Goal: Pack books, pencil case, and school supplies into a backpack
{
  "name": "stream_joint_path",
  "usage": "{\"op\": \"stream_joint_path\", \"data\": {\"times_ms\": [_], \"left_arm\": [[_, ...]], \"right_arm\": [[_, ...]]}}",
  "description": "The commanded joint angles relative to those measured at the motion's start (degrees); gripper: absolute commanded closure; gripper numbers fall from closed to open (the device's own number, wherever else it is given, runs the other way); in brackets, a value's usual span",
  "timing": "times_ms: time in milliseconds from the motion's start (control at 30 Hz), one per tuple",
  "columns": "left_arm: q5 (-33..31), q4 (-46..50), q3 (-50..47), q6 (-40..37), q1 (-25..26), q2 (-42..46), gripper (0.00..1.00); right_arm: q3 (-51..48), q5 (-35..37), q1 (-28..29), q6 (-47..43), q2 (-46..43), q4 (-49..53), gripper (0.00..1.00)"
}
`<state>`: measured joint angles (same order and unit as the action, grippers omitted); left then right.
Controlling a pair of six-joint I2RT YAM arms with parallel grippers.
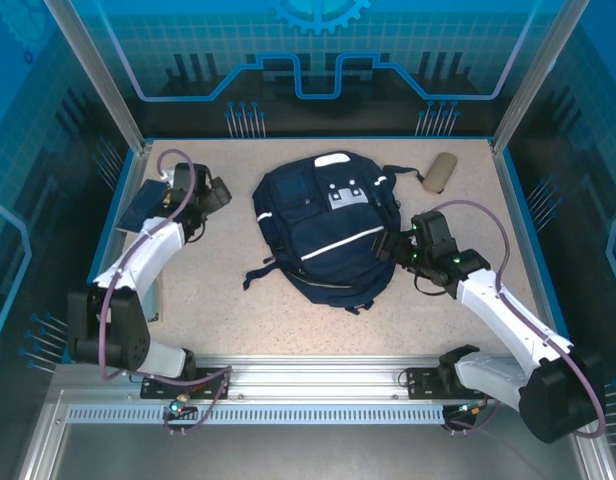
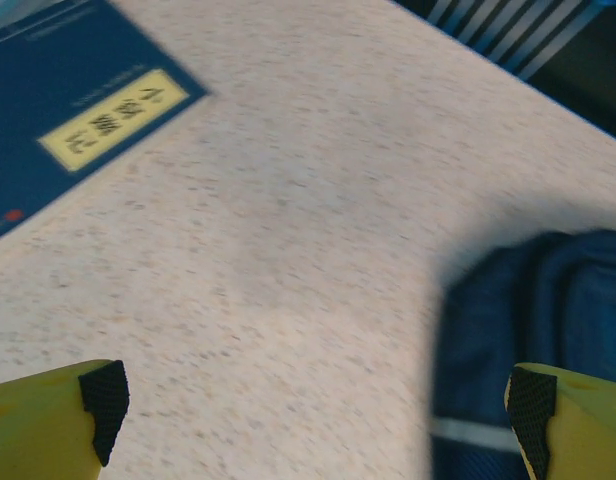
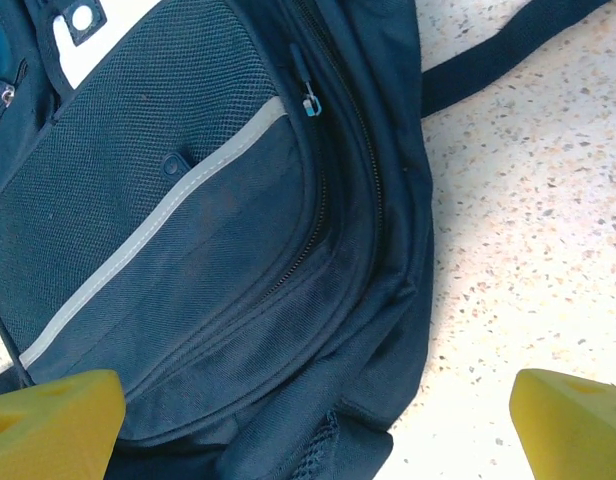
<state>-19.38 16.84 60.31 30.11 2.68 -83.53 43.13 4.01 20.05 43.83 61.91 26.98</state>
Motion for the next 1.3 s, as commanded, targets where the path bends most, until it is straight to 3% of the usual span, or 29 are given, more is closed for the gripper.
{"op": "stream_joint_path", "data": {"times_ms": [0,333,600,767,1033,1267], "left_arm": [[3.7,-0.7,1.0,1.2,-5.2,-6.3,0.01],[11.5,0.0,9.9,5.1,-16.6,-22.2,0.01],[9.5,2.5,15.8,5.7,-20.3,-27.1,0.01],[7.5,6.3,19.1,7.2,-21.5,-30.3,0.01],[11.4,8.9,21.8,7.2,-22.4,-34.6,0.01],[23.8,8.8,20.4,4.6,-20.8,-35.1,0.02]], "right_arm": [[2.3,-3.5,-0.9,-1.5,1.6,-2.1,0.0],[5.4,-7.2,-1.7,-1.7,8.7,-4.2,0.0],[6.2,-7.8,-2.2,-1.7,11.6,-4.2,0.0],[6.7,-8.7,-2.7,-1.3,12.6,-3.7,0.0],[6.7,-8.8,-3.1,-1.3,11.3,-2.9,0.01],[6.4,-8.7,-3.3,-0.7,9.5,-2.6,0.01]]}}
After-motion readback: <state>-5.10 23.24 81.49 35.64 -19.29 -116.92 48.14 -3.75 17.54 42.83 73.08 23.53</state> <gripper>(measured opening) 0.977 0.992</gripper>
